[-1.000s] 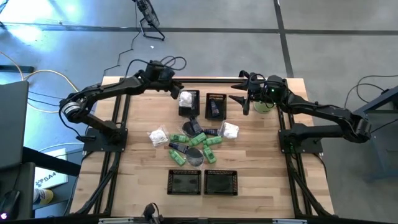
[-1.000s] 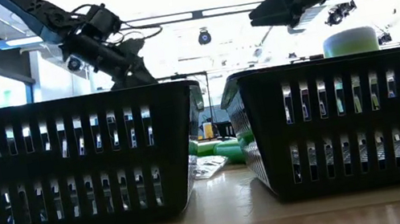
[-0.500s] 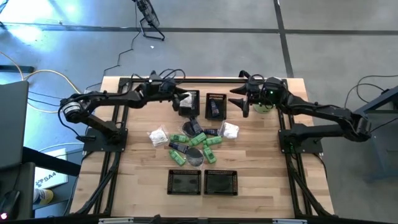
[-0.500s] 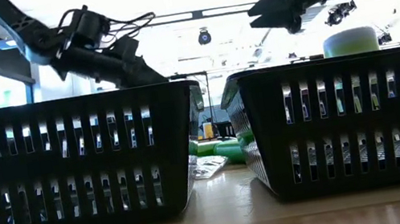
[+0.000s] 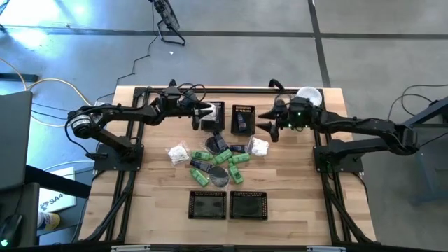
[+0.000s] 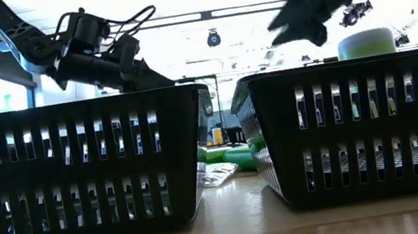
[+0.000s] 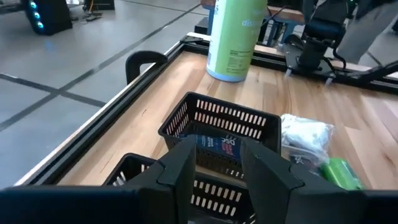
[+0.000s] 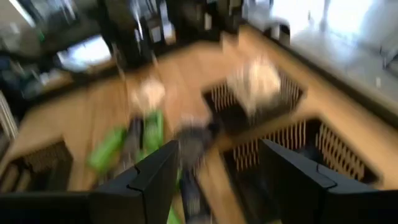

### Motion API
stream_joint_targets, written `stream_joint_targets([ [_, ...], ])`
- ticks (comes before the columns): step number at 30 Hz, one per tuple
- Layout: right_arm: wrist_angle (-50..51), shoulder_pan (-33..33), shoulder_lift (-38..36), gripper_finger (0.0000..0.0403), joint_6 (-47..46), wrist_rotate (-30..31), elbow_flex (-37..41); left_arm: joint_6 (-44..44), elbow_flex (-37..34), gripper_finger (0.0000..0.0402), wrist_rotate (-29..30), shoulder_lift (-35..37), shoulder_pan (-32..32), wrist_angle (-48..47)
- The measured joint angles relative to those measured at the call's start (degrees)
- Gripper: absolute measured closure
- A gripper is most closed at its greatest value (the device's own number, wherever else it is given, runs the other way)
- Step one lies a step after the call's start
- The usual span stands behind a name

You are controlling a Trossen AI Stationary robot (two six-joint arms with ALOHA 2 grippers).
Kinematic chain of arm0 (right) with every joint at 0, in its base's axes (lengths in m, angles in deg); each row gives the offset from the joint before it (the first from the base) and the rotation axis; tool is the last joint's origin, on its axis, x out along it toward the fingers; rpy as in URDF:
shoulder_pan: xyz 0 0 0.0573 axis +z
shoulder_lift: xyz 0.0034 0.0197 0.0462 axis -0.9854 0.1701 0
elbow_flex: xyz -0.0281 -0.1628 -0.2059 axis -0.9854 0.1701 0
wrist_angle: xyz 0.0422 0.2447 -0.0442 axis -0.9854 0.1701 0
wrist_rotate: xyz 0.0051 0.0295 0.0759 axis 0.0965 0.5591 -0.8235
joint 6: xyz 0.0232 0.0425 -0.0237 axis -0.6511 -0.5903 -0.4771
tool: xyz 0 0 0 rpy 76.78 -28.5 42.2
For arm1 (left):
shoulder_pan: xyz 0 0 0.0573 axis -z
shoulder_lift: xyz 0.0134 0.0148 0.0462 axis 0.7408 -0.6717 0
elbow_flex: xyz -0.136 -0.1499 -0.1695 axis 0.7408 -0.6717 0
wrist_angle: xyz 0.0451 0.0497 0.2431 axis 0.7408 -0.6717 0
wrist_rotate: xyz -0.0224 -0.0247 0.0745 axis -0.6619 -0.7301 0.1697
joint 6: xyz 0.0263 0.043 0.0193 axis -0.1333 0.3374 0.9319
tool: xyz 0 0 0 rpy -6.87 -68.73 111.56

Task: Pick & Place Travel size toiletries
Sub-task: Put the cotton pack into the top left black bin

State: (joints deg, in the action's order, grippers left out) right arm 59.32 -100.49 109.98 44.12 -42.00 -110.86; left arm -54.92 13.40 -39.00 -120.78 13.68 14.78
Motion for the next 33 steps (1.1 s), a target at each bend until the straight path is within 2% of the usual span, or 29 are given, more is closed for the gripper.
stream_joint_targets([
  [6, 14.76, 3.51, 0.00, 0.0188, -2.27, 4.43, 0.00, 3.35, 0.00, 0.0277, 0.02, 0.00, -0.01, -0.01],
  [9, 19.20, 4.10, 0.00, 0.0188, -10.93, 6.53, 0.00, 2.88, 0.00, 0.0277, 0.02, 0.00, 0.00, -0.01],
  [13, 22.65, 4.12, 0.00, 0.0188, -23.00, 6.34, 0.00, 2.47, 0.00, 0.0277, 0.04, 0.00, -0.01, -0.05],
  [24, 22.78, 9.88, 1.77, 0.0188, -38.47, 7.69, 4.47, 2.43, 0.02, 0.0277, 0.22, 0.00, -0.01, -2.34],
  [33, 18.39, 15.30, 1.75, 0.0188, -52.61, 6.77, 8.81, 2.41, 0.02, 0.0277, 0.20, -0.02, 0.00, -3.09],
])
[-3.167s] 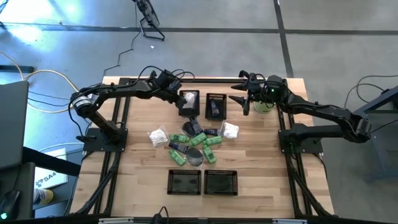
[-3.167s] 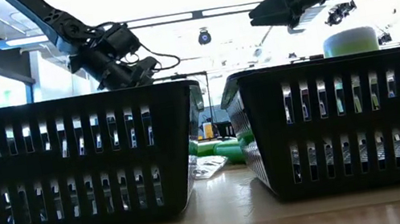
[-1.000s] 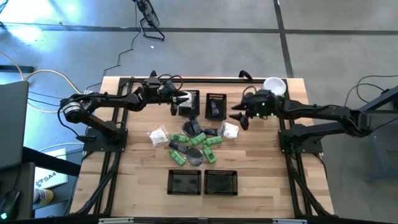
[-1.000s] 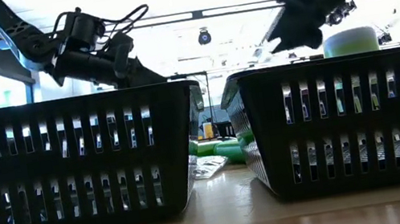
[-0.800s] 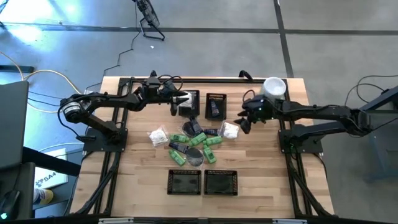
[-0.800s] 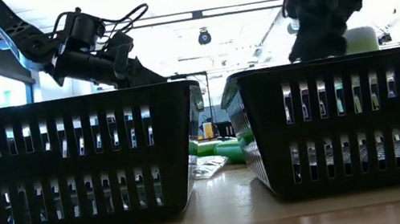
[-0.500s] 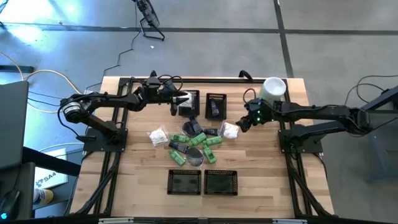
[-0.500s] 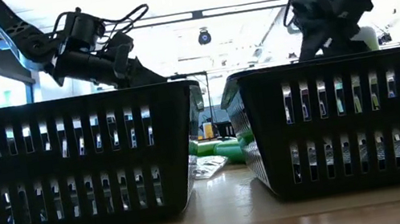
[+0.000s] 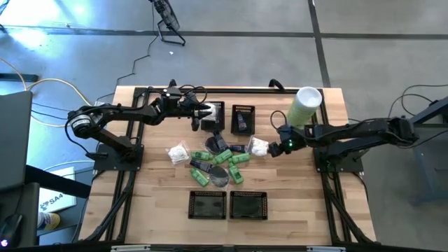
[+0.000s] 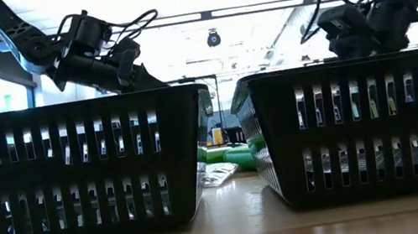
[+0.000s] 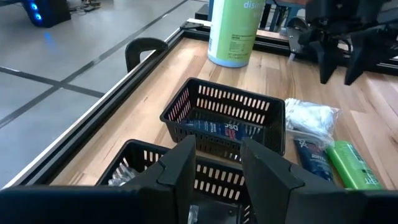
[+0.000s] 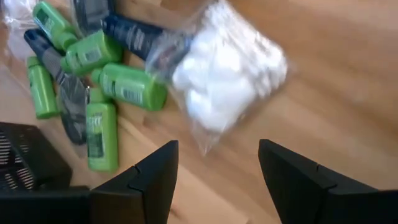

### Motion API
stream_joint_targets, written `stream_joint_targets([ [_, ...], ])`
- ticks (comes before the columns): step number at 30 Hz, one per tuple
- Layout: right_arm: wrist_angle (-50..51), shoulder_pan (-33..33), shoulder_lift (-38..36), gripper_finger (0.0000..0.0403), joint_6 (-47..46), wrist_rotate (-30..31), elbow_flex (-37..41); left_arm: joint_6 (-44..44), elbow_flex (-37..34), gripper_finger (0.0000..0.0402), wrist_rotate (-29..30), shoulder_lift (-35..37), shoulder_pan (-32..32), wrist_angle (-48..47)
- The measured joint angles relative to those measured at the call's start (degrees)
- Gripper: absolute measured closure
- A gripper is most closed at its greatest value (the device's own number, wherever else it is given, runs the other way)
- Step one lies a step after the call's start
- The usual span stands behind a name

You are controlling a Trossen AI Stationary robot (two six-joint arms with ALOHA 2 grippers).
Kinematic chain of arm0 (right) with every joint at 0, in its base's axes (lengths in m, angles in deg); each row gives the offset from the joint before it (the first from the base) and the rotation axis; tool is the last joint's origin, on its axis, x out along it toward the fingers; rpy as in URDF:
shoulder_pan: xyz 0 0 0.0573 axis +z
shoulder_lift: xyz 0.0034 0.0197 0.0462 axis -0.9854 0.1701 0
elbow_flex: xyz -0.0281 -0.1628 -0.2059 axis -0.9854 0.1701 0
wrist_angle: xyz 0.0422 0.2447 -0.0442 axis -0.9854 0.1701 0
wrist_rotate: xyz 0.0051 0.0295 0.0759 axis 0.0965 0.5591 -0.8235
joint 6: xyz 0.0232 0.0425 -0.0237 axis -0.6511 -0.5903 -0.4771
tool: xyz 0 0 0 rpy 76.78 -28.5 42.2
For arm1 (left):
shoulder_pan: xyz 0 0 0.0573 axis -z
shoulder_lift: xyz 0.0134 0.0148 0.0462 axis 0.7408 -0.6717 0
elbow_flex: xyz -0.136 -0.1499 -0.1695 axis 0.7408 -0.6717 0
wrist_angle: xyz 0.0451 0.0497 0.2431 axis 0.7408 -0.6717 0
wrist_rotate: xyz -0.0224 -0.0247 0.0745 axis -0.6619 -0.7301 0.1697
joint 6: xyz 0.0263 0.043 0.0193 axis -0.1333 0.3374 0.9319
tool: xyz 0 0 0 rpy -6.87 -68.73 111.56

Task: Pick & Place Travel size toiletries
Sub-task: Put the cotton pack into the top left black bin

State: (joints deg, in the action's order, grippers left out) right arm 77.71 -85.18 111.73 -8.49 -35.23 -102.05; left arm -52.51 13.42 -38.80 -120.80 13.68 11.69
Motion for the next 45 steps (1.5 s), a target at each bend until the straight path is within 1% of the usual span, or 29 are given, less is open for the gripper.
stream_joint_targets([
  [4, -2.93, 2.28, 0.00, 0.0188, -1.97, 0.08, 1.69, 0.00, 0.00, 0.0277, 0.00, 0.00, -0.01, 0.02],
  [5, -2.89, 2.71, 0.00, 0.0188, -1.47, 1.21, 1.71, 0.00, 0.00, 0.0277, 0.00, 0.00, 0.00, 0.02],
  [10, -3.80, 3.61, 0.00, 0.0188, -0.58, 11.23, 1.72, 0.00, 0.00, 0.0277, -0.02, 0.00, 0.01, 0.02],
  [12, -3.81, 3.61, 0.00, 0.0188, 0.35, 13.39, 1.72, -0.02, 0.00, 0.0277, -0.02, 0.00, -0.01, 0.02],
  [14, -3.69, 3.46, 0.00, 0.0188, 1.39, 13.33, 1.72, -0.67, 0.02, 0.0277, -0.02, 0.00, 0.01, -0.02],
  [17, -3.67, 3.33, 0.00, 0.0188, 3.26, 10.51, 1.72, -1.95, 0.02, 0.0277, -0.02, 0.00, 0.00, -0.13],
  [20, -3.67, 3.35, 0.00, 0.0188, 3.02, 8.21, 1.72, -1.64, 0.04, 0.0277, -0.02, 0.00, -0.01, 0.04],
  [22, -3.66, 3.33, 0.00, 0.0188, 1.90, 7.01, 1.72, -0.19, 0.04, 0.0277, -0.02, -0.02, -0.01, 1.05],
  [25, -3.65, 3.52, -0.01, 0.0188, 1.57, 5.87, 1.72, 4.42, 0.07, 0.0277, -0.04, -0.02, -0.01, 2.50],
  [27, -3.67, 3.48, -0.02, 0.0188, 1.57, 6.17, 1.72, 6.99, 0.07, 0.0277, -0.03, -0.02, -0.01, 3.33],
  [29, -3.71, 3.15, -0.02, 0.0188, 1.57, 7.53, 1.72, 7.14, 0.07, 0.0277, -0.04, -0.02, -0.01, 4.59],
  [33, -4.51, 2.61, -0.02, 0.0188, 3.11, 8.93, 1.72, 5.49, 0.07, 0.0277, -0.11, -0.02, -0.01, 6.47],
  [36, -4.57, 2.59, -0.02, 0.0188, 4.81, 8.88, 1.72, 4.39, 0.07, 0.0277, -0.17, -0.02, -0.01, 6.48],
  [40, -4.65, 2.62, -0.02, 0.0188, 4.64, 8.03, 1.72, 3.15, 0.07, 0.0277, -0.17, -0.02, -0.01, 6.36],
  [42, -4.89, 3.01, -0.02, 0.0188, 4.65, 7.85, 1.72, 2.81, 0.07, 0.0277, -0.17, 0.24, -0.01, 4.91],
  [45, -5.00, 3.50, -0.02, 0.0188, 4.66, 7.69, 1.70, 3.25, 0.03, 0.0277, -0.29, 3.96, -0.84, -1.55],
])
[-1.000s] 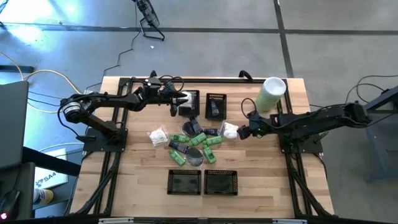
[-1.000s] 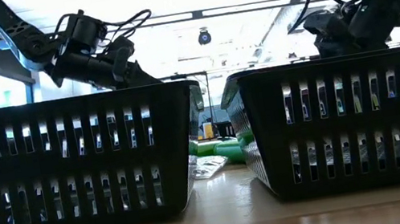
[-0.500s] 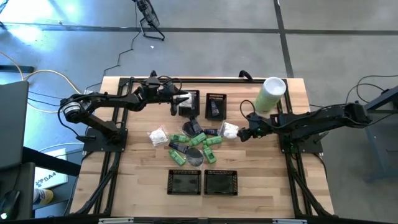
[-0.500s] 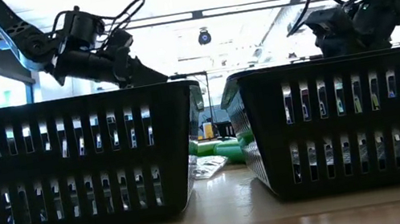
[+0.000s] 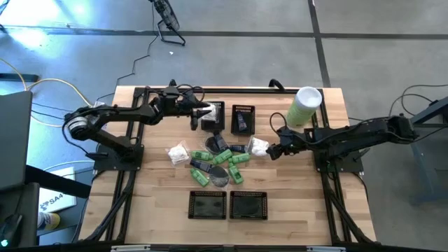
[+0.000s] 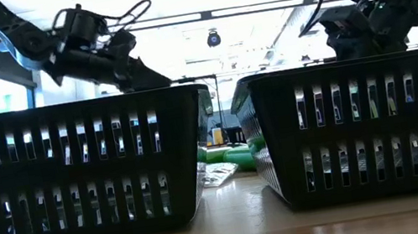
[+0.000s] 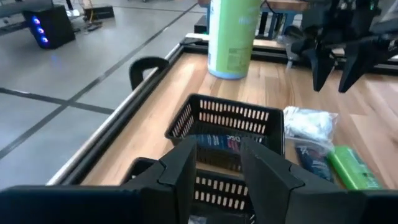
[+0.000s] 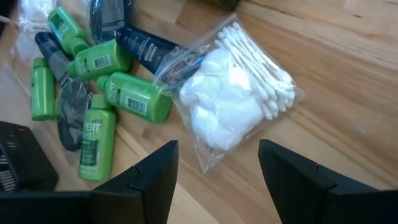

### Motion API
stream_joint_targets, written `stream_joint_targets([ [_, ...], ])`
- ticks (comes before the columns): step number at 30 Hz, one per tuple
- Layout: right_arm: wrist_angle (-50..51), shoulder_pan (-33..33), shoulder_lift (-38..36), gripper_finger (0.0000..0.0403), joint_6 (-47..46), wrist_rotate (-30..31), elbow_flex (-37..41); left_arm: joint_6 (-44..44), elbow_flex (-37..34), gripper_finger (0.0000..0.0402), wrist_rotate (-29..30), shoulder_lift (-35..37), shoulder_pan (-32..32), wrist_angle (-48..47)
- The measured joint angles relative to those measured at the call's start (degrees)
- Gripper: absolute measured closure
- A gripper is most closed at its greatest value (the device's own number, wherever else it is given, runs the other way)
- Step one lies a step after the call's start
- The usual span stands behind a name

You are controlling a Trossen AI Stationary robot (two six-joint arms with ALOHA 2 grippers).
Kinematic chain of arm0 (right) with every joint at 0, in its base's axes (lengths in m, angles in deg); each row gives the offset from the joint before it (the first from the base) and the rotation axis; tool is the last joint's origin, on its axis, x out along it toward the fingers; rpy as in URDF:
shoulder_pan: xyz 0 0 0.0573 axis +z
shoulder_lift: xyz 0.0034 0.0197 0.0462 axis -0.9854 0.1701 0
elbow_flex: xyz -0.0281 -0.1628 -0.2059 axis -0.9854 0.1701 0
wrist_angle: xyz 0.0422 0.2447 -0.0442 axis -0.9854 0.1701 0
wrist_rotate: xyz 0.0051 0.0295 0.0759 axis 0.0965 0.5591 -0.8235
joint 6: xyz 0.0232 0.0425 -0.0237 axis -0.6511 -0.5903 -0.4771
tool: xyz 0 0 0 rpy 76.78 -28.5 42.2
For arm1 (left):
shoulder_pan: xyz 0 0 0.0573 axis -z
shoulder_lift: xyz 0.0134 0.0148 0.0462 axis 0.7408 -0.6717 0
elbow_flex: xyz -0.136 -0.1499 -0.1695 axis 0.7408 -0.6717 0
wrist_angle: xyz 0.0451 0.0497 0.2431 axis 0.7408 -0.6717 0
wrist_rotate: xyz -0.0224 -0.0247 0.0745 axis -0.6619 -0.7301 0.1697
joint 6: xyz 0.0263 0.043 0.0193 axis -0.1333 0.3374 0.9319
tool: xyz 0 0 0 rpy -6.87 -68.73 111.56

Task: Pick & Place Travel size toiletries
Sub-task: Put the cotton pack into the top left black bin

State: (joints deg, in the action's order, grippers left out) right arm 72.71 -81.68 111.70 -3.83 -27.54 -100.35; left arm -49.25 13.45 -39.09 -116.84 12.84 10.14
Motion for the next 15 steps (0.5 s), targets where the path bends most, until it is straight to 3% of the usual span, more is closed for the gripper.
stream_joint_targets([
  [5, -0.97, -0.35, 0.00, 0.0188, -0.11, 0.70, 0.00, 3.95, 0.01, 0.0277, 0.14, 8.31, -1.67, -12.92],
  [8, -2.42, -0.83, -0.02, 0.0188, -0.11, 0.81, 0.00, 6.99, -0.17, 0.0277, 0.07, 10.95, -1.90, -15.04],
  [15, -3.38, -0.83, -0.02, 0.0188, -0.04, 0.82, 0.00, 8.15, -9.04, 0.0277, -2.09, 10.70, -1.79, 0.66],
])
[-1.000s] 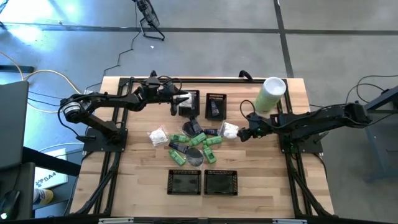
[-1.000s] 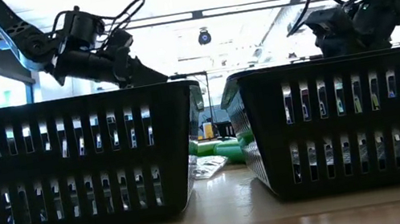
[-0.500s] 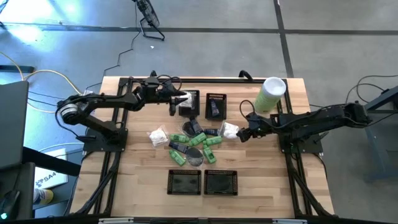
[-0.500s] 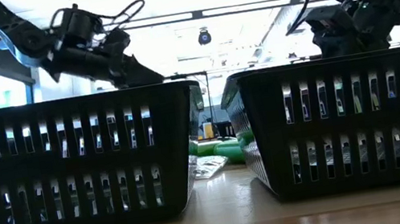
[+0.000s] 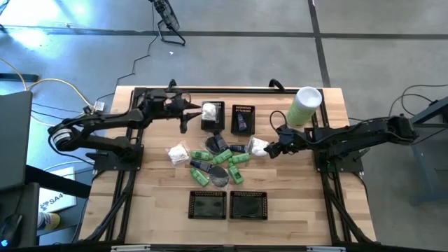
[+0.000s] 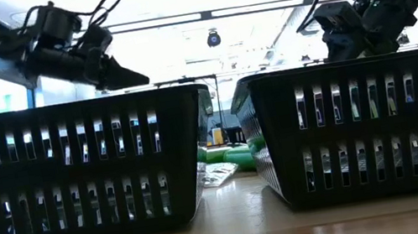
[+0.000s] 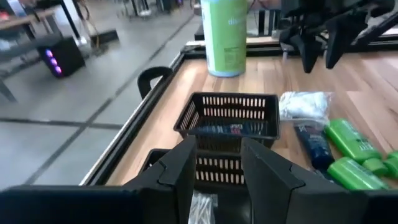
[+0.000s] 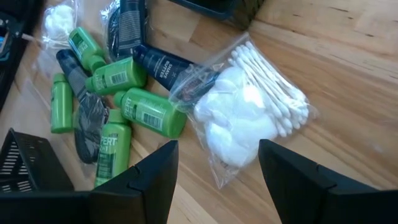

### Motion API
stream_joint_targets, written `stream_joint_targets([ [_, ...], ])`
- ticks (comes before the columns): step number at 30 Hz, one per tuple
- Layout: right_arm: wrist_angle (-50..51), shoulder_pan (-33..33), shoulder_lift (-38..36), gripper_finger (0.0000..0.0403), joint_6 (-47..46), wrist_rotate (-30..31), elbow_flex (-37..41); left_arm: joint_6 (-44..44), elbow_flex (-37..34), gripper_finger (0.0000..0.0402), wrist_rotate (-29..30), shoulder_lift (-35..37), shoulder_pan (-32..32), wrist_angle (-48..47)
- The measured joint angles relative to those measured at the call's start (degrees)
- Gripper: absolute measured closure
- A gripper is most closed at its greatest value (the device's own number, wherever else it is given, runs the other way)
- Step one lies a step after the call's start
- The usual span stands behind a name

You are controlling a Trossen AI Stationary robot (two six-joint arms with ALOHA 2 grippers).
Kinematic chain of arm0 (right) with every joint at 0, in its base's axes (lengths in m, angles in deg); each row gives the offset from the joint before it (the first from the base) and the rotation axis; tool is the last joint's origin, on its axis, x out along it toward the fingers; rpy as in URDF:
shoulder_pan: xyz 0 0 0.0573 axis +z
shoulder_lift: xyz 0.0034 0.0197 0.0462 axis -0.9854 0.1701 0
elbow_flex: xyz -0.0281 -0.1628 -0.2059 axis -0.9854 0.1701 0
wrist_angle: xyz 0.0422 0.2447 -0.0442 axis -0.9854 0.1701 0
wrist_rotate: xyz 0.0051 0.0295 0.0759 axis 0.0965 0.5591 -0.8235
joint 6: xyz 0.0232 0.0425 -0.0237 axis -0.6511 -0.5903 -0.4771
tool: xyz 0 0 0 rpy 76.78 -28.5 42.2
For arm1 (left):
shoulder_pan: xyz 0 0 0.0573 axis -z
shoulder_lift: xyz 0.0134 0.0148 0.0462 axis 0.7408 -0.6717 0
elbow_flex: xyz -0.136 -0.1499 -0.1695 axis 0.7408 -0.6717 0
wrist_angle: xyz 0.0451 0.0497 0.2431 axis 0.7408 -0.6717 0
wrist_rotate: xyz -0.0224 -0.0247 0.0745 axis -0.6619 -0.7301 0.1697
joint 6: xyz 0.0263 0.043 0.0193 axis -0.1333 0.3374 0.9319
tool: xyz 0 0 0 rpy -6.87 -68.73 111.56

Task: Pick & Place Travel size toiletries
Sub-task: Put the cotton pack into the top left black bin

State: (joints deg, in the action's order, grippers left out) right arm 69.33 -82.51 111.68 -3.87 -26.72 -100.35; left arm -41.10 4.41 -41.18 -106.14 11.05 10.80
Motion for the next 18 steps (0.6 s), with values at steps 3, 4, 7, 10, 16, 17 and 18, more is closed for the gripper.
stream_joint_targets([
  [3, 0.03, 0.00, 0.00, 0.0188, 0.27, -0.08, 0.00, -0.94, -4.38, 0.0277, 0.00, -0.04, -0.04, 9.01],
  [4, 0.03, 0.00, 0.00, 0.0188, 0.37, -0.15, 0.00, -0.94, -5.44, 0.0277, 0.04, 0.02, -0.04, 11.68],
  [7, 0.08, 0.00, 0.00, 0.0188, 0.44, -0.19, 0.00, -1.11, -6.99, 0.0277, 1.42, 0.11, -0.04, 15.05],
  [10, 0.14, 0.00, 0.00, 0.0188, 0.46, -0.17, 0.00, -1.12, -6.97, 0.0277, 1.77, 0.11, -0.31, 14.88],
  [16, 0.27, -0.09, 0.00, 0.0188, 0.50, 0.07, 0.00, -5.26, -6.97, 0.0277, -2.01, 0.11, -5.83, 14.64],
  [17, 0.27, -0.11, 0.00, 0.0188, 0.47, 0.28, 0.00, -5.82, -6.97, 0.0277, -3.09, 0.11, -7.14, 14.70],
  [18, 0.30, -0.11, 0.00, 0.0188, 0.26, 0.48, 0.00, -6.47, -6.97, 0.0277, -4.02, 0.11, -8.45, 14.69],
])
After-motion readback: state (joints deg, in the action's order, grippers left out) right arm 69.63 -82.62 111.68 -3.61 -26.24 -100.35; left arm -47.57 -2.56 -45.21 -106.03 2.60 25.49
